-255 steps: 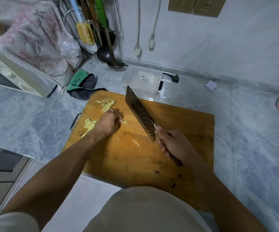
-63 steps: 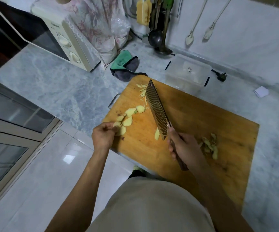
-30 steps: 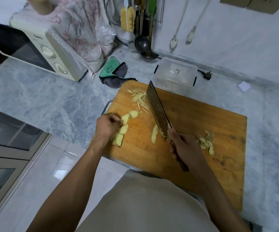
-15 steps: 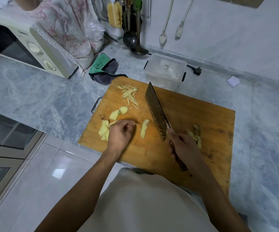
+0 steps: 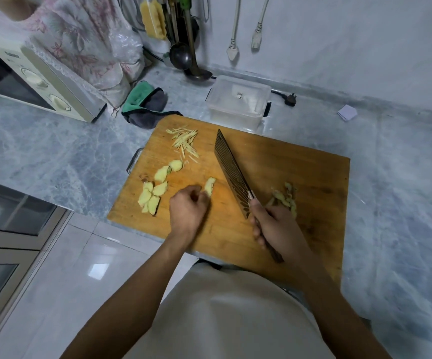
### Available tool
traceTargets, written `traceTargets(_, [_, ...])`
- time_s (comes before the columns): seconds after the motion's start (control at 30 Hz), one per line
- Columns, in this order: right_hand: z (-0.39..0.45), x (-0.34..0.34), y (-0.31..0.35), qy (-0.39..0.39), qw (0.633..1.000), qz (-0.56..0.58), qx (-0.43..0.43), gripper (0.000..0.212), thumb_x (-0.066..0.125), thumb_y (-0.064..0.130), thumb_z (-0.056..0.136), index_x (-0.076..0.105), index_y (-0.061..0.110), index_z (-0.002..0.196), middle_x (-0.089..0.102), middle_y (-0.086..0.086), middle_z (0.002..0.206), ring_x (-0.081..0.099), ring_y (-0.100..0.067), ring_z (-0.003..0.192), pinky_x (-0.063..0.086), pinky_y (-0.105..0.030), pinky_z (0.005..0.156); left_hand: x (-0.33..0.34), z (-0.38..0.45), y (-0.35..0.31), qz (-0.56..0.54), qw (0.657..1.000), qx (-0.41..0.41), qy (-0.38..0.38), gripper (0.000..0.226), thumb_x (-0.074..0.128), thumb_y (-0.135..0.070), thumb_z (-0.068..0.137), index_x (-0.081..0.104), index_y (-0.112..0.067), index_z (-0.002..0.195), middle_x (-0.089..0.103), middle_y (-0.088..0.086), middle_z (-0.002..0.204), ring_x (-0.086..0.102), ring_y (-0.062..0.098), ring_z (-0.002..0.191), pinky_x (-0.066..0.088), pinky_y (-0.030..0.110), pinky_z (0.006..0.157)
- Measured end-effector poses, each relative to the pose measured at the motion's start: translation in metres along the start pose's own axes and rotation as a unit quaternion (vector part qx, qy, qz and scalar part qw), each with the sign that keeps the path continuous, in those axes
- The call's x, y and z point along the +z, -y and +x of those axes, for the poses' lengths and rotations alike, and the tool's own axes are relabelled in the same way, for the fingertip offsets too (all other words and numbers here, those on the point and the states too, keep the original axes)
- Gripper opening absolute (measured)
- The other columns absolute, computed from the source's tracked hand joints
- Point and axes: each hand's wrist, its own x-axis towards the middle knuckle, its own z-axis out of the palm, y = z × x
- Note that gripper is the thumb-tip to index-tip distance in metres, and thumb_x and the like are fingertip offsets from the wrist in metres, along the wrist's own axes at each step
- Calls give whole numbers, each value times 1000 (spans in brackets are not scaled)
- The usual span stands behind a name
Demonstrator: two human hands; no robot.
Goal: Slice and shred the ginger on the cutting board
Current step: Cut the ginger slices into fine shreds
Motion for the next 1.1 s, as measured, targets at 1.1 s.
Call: traceTargets(1.1, [21,-40,-13,199,952,-219,-76,60,44,61,100,55,8,75,51,-1,61,48,-12,49,39,-33,54,28,-34,-2,-170,939,-279,-104,10,77,-17,83,76,-18,73,73,5,74,66,22,67,59,37,71])
